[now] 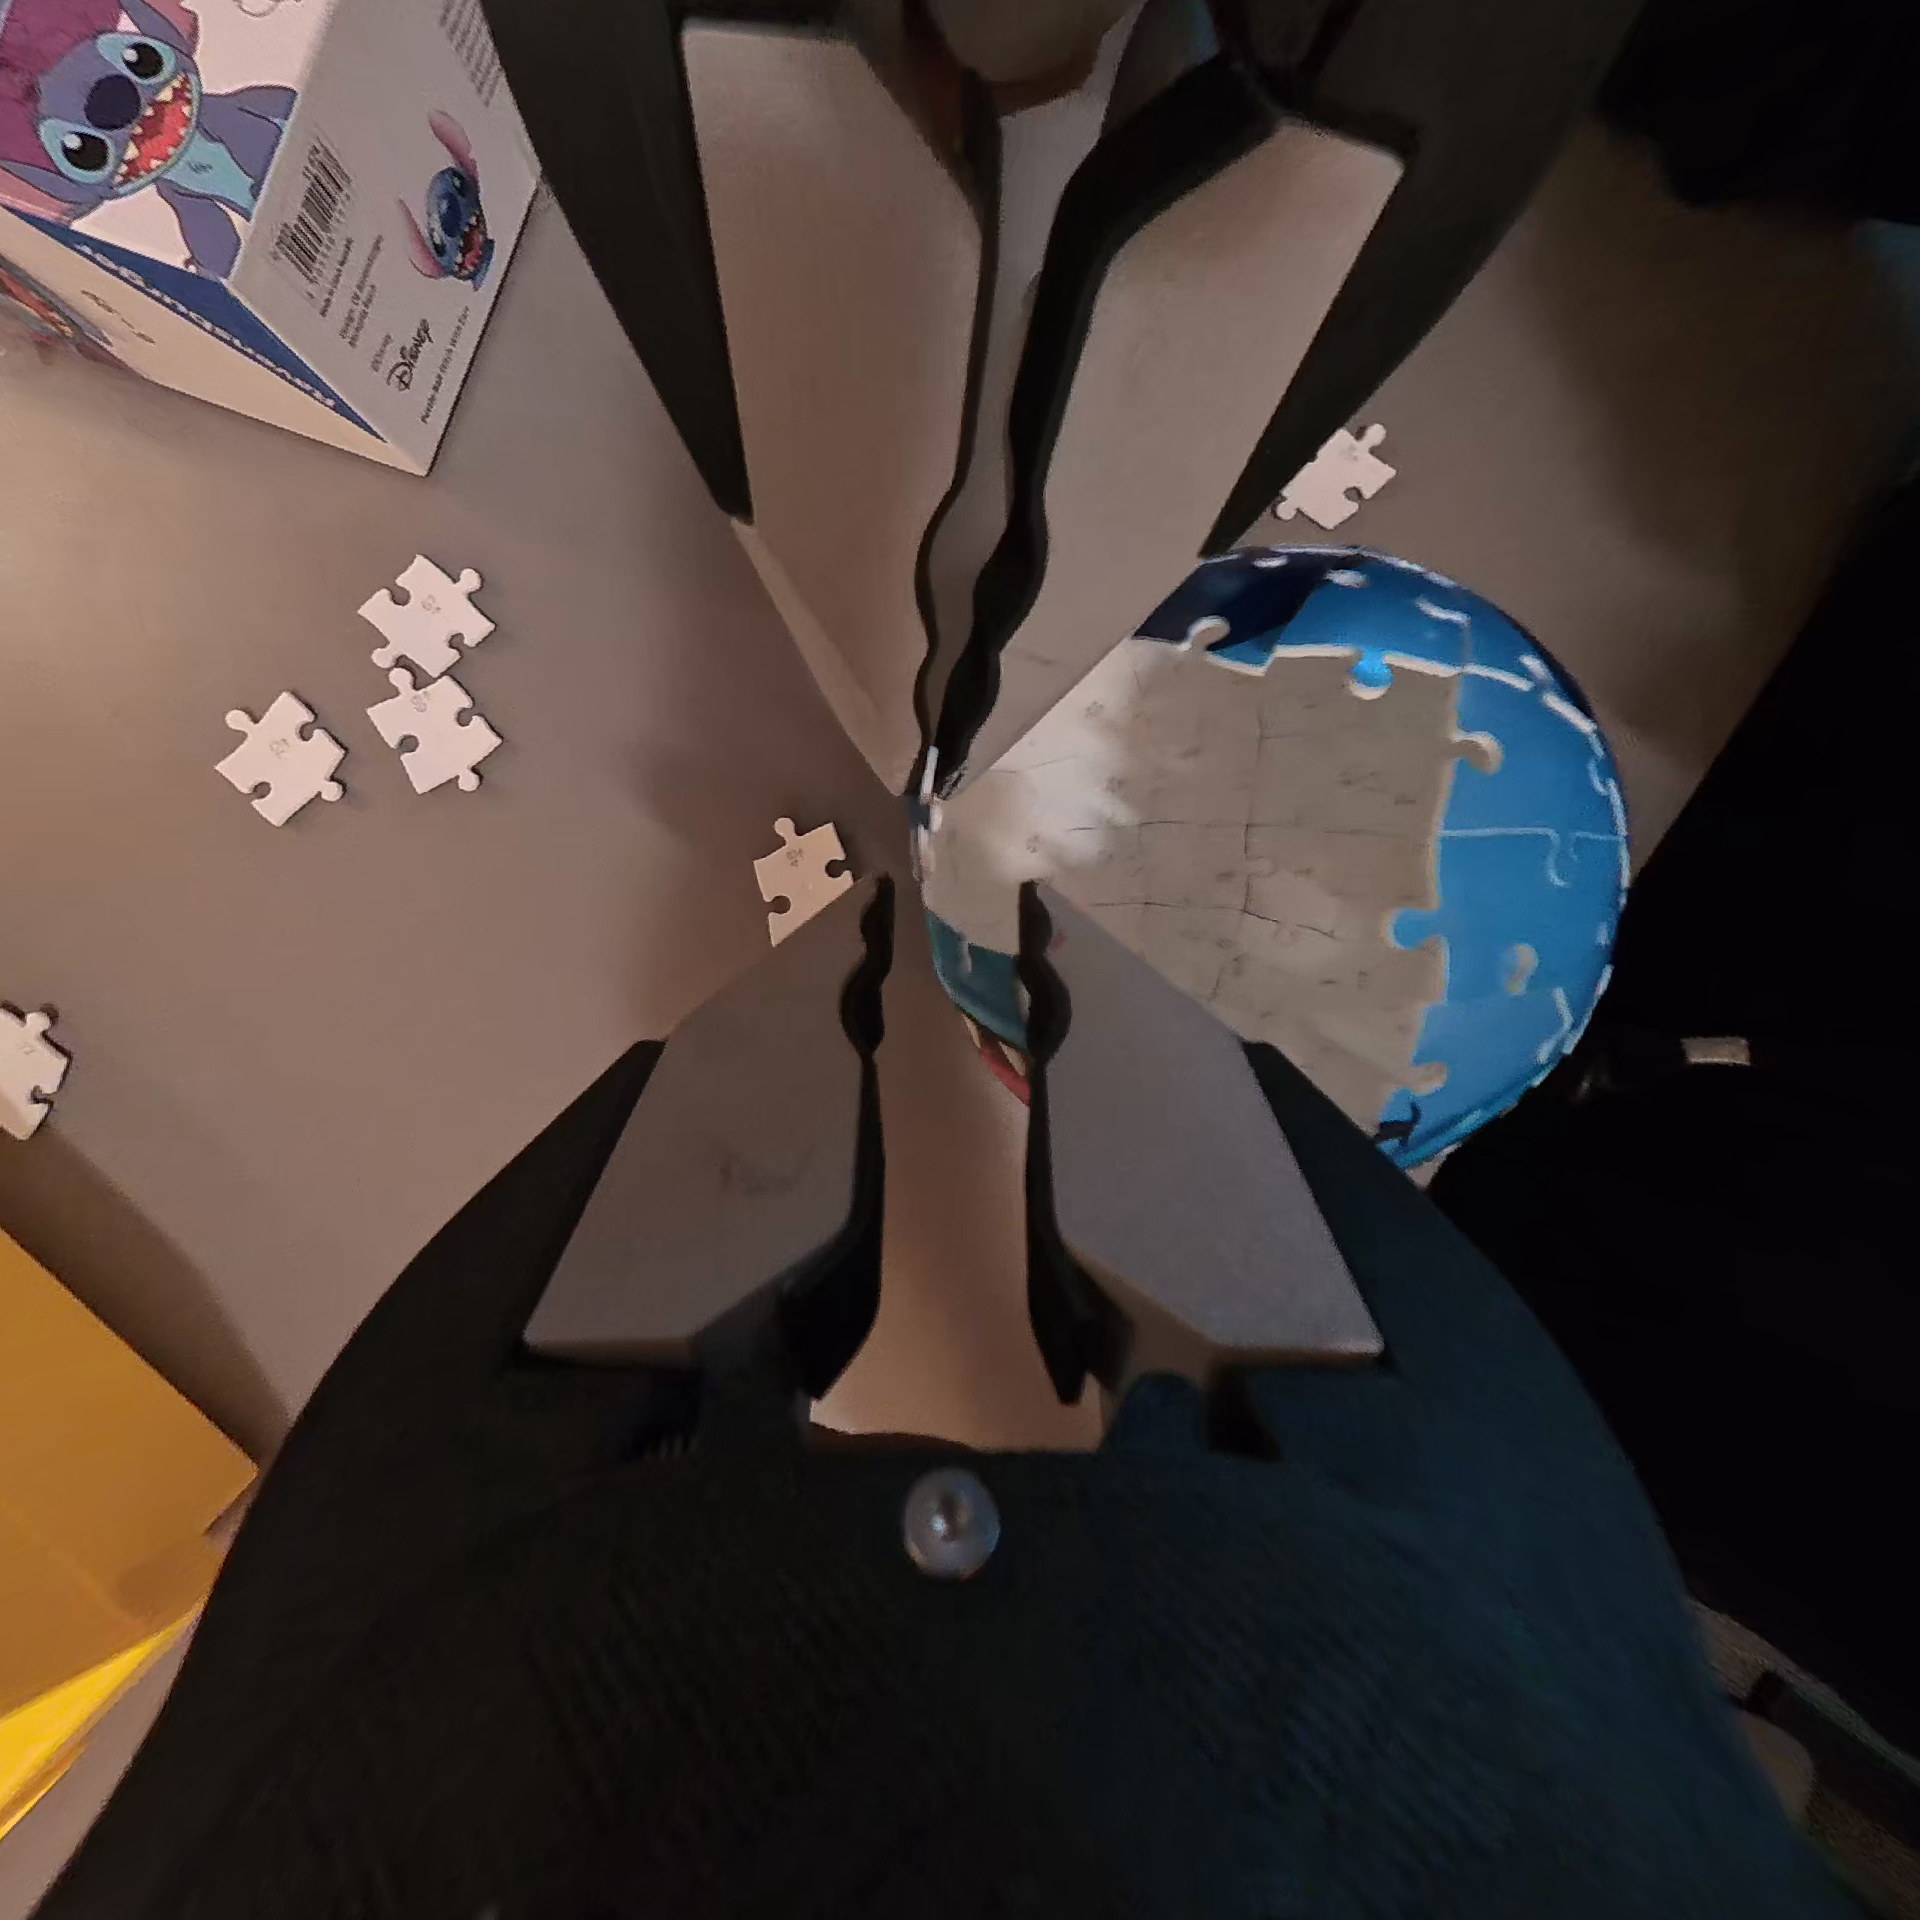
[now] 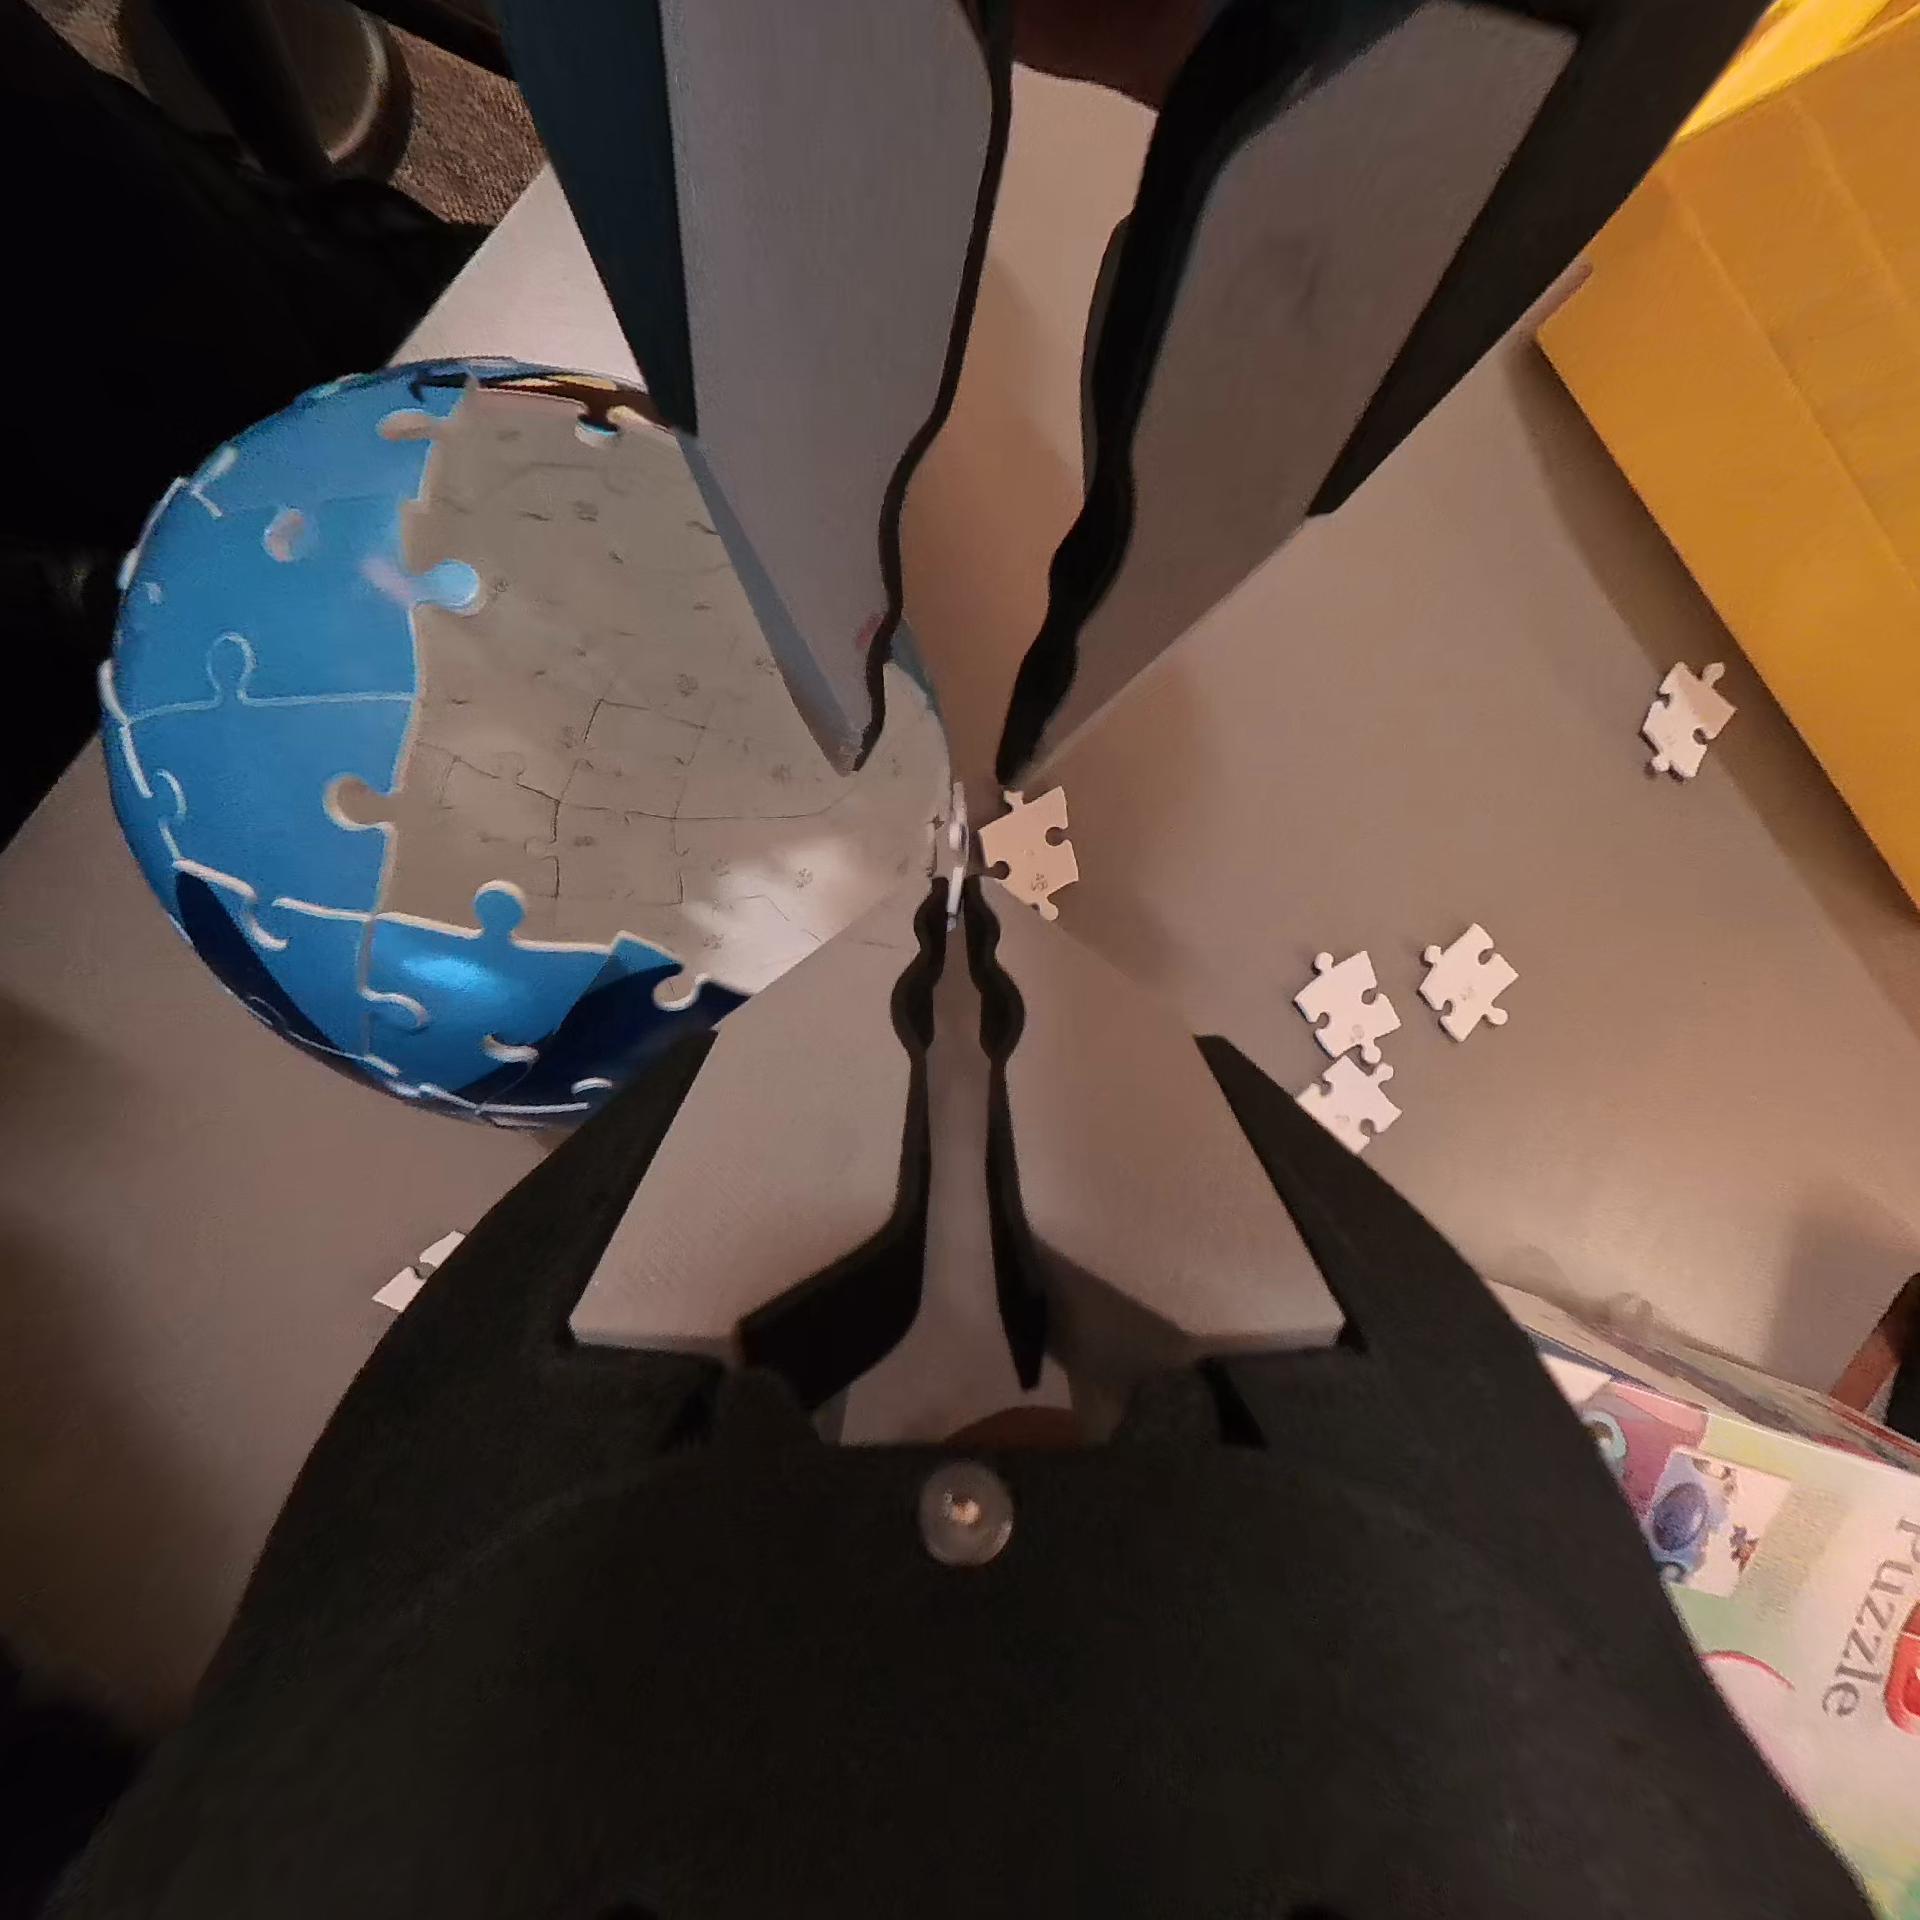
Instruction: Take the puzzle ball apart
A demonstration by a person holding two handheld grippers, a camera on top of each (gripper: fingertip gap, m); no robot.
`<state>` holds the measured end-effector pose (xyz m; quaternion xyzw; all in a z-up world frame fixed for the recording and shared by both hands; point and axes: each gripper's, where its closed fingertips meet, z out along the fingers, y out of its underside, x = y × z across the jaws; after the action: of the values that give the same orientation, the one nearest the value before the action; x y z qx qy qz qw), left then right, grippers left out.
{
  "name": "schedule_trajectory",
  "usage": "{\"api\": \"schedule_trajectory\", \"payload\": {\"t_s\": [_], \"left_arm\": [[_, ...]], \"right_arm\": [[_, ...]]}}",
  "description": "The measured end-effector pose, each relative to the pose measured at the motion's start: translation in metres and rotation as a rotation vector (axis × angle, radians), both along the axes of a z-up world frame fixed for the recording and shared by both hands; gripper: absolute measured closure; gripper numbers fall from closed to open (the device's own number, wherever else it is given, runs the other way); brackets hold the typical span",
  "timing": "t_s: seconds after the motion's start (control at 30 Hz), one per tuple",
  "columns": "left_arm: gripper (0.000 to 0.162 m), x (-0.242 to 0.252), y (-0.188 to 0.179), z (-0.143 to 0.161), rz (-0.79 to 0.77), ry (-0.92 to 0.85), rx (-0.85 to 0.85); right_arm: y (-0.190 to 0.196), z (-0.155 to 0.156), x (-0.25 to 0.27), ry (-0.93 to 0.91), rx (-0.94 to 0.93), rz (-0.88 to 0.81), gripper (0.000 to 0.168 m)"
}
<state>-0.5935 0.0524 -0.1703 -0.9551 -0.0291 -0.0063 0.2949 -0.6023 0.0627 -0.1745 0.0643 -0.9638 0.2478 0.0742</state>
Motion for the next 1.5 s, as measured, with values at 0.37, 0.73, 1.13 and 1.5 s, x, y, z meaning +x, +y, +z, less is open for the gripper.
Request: {"api": "schedule_trajectory", "payload": {"t_s": [0.37, 0.73, 1.13, 1.5], "left_arm": [[0.133, -0.004, -0.001, 0.014, 0.011, -0.066, 0.048], [0.137, -0.001, 0.001, 0.010, -0.004, -0.283, -0.014], [0.136, 0.016, -0.009, 0.012, -0.109, -0.471, 0.026], [0.114, 0.023, -0.026, 0.002, -0.336, -0.550, 0.195]], "right_arm": [[-0.004, -0.001, 0.003, -0.046, -0.023, 0.011, 0.168], [-0.004, -0.001, 0.007, -0.040, -0.014, 0.019, 0.168], [-0.008, -0.002, 0.018, 0.011, 0.000, 0.058, 0.168], [-0.014, -0.001, 0.027, 0.008, -0.026, 0.101, 0.168]]}}
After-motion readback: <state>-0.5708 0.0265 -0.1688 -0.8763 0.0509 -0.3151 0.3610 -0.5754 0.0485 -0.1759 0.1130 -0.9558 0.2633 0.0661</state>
